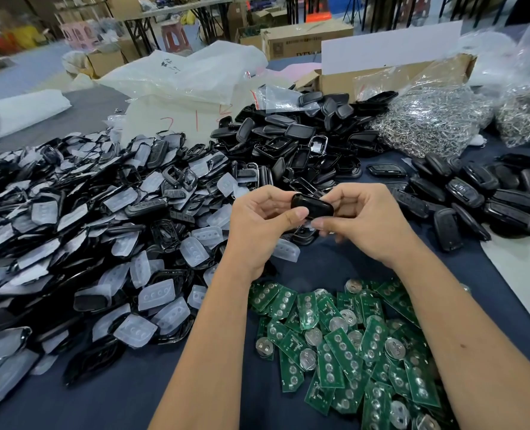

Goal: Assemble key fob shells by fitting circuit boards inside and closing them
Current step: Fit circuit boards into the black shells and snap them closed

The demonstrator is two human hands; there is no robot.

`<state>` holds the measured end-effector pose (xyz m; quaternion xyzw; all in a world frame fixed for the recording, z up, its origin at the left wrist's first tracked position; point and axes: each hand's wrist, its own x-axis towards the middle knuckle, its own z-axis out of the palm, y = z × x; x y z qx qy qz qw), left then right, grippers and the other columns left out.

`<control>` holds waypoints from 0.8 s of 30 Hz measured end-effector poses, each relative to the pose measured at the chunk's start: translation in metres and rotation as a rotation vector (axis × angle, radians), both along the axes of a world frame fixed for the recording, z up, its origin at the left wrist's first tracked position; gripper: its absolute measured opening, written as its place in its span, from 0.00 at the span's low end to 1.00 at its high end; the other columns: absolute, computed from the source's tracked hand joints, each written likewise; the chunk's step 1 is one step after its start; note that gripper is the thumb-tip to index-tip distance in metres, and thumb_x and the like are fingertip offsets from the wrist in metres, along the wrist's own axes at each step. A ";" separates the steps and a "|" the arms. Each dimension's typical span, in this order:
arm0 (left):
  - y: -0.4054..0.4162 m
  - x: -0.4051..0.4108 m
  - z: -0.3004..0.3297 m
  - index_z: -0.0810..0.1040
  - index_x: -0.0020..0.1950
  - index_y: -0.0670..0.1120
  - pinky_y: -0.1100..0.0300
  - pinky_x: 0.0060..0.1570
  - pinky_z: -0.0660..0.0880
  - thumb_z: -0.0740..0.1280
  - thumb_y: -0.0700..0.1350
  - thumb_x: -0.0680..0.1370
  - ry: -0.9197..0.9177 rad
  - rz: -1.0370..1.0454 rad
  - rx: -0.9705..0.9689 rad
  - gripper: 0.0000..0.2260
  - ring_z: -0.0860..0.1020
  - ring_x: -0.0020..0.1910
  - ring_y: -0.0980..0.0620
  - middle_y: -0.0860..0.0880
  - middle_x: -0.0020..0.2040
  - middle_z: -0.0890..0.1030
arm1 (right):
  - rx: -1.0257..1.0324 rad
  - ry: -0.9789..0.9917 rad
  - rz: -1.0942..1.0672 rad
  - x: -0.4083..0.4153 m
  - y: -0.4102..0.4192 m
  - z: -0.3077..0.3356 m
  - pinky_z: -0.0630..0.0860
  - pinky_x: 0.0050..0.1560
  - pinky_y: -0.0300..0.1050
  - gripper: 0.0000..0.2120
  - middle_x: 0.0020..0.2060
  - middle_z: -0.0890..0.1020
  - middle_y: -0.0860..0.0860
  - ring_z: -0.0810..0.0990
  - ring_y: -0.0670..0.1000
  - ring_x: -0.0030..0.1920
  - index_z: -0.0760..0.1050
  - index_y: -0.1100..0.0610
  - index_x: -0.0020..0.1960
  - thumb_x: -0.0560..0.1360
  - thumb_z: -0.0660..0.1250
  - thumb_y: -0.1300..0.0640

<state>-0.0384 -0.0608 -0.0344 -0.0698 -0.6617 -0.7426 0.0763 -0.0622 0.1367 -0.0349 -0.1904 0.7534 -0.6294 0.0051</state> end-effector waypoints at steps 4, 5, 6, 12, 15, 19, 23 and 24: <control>0.001 -0.001 0.000 0.84 0.51 0.46 0.53 0.45 0.84 0.78 0.32 0.72 0.029 0.079 -0.133 0.13 0.85 0.43 0.49 0.46 0.45 0.87 | 0.063 -0.007 -0.015 0.000 0.002 0.001 0.79 0.32 0.38 0.08 0.32 0.86 0.56 0.85 0.52 0.31 0.84 0.60 0.47 0.71 0.81 0.65; 0.002 -0.001 0.000 0.84 0.53 0.48 0.50 0.45 0.85 0.79 0.33 0.71 0.045 0.120 -0.190 0.15 0.85 0.43 0.49 0.48 0.46 0.87 | 0.065 -0.013 -0.014 -0.001 0.002 0.001 0.79 0.32 0.38 0.08 0.32 0.85 0.56 0.85 0.52 0.30 0.83 0.61 0.47 0.71 0.80 0.66; 0.004 -0.001 0.001 0.84 0.53 0.49 0.48 0.46 0.85 0.79 0.34 0.71 0.061 0.155 -0.243 0.16 0.85 0.43 0.50 0.50 0.46 0.86 | 0.069 -0.015 -0.015 -0.001 0.002 0.002 0.80 0.33 0.39 0.08 0.32 0.85 0.56 0.85 0.53 0.30 0.83 0.61 0.47 0.71 0.80 0.66; 0.027 -0.008 0.009 0.79 0.47 0.49 0.46 0.40 0.85 0.79 0.36 0.71 0.092 0.236 -0.291 0.13 0.85 0.39 0.48 0.49 0.41 0.82 | -0.068 0.038 -0.105 -0.005 0.016 0.007 0.80 0.36 0.42 0.10 0.34 0.84 0.52 0.86 0.54 0.35 0.81 0.58 0.55 0.76 0.76 0.66; 0.057 -0.017 0.010 0.79 0.44 0.45 0.47 0.40 0.85 0.80 0.39 0.72 0.025 0.237 -0.244 0.10 0.86 0.37 0.44 0.43 0.38 0.84 | -0.154 0.059 -0.338 -0.009 0.033 0.008 0.77 0.33 0.41 0.05 0.34 0.83 0.52 0.83 0.50 0.34 0.82 0.54 0.52 0.78 0.74 0.61; 0.112 -0.031 0.007 0.81 0.44 0.43 0.44 0.46 0.85 0.79 0.38 0.74 -0.136 0.132 -0.246 0.07 0.86 0.37 0.47 0.45 0.37 0.85 | -0.160 0.094 -0.729 -0.014 0.055 0.004 0.80 0.32 0.45 0.02 0.37 0.85 0.49 0.82 0.46 0.29 0.83 0.50 0.50 0.78 0.74 0.54; 0.141 -0.039 0.009 0.85 0.51 0.46 0.49 0.52 0.84 0.78 0.41 0.75 -0.132 0.029 -0.428 0.06 0.86 0.46 0.51 0.49 0.45 0.87 | -0.289 0.018 -1.061 -0.020 0.069 0.003 0.85 0.43 0.57 0.05 0.37 0.85 0.47 0.86 0.49 0.34 0.79 0.50 0.49 0.75 0.74 0.54; 0.142 -0.039 0.010 0.86 0.52 0.46 0.51 0.52 0.83 0.78 0.41 0.75 -0.089 0.038 -0.495 0.06 0.85 0.46 0.53 0.50 0.45 0.87 | -0.283 0.001 -1.106 -0.022 0.073 0.002 0.85 0.46 0.59 0.06 0.38 0.85 0.48 0.87 0.51 0.38 0.78 0.49 0.49 0.74 0.73 0.55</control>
